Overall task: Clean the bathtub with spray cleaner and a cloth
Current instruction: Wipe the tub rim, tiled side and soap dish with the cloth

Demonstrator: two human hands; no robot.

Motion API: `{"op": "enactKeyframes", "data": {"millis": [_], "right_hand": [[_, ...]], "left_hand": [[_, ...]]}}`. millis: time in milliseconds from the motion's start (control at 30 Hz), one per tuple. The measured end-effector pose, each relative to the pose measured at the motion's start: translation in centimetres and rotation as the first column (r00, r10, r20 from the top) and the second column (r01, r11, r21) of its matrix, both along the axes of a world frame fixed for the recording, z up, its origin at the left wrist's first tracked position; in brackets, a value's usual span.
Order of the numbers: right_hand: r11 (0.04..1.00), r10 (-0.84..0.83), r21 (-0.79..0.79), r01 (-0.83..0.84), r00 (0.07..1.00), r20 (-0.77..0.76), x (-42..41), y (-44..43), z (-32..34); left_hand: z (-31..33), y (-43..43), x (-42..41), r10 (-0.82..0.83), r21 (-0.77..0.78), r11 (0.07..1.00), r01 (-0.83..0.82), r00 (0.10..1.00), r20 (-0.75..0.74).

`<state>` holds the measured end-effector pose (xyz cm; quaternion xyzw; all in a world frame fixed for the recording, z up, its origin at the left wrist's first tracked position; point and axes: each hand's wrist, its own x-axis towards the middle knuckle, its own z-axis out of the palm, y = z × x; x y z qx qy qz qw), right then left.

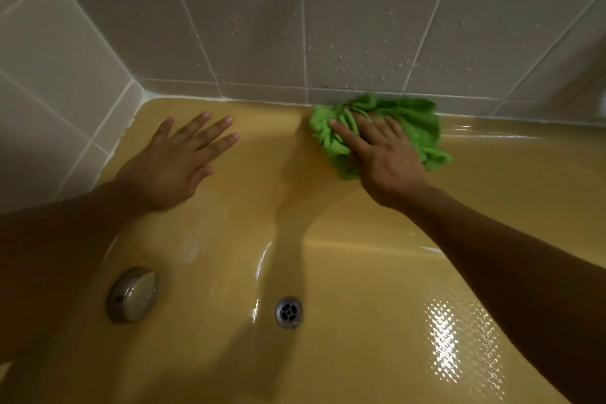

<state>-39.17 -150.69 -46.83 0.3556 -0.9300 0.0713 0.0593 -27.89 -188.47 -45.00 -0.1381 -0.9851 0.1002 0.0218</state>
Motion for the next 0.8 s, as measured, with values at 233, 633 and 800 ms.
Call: {"op": "enactKeyframes", "data": {"millis": [233,633,800], "right_hand": [[0.993,-0.114,0.027,0.115,0.993,-0.017,0.2,4.3,0.3],[0.991,0.047,0.119,-0.055,0.996,0.071,0.8,-6.7,2.4],[0.983,0.142,0.104,-0.154,0.984,0.111,-0.3,-9.2,2.8]], "left_hand": [[0.0,0.2,-0.5,-0.009,-0.028,1.000,0.008,1.000,-0.025],[-0.6,0.3,0.1,0.050,0.117,0.992,-0.047,0.998,-0.023],[-1.1,2.8,2.7,0.321,0.231,0.926,-0.298,0.945,-0.068]]}}
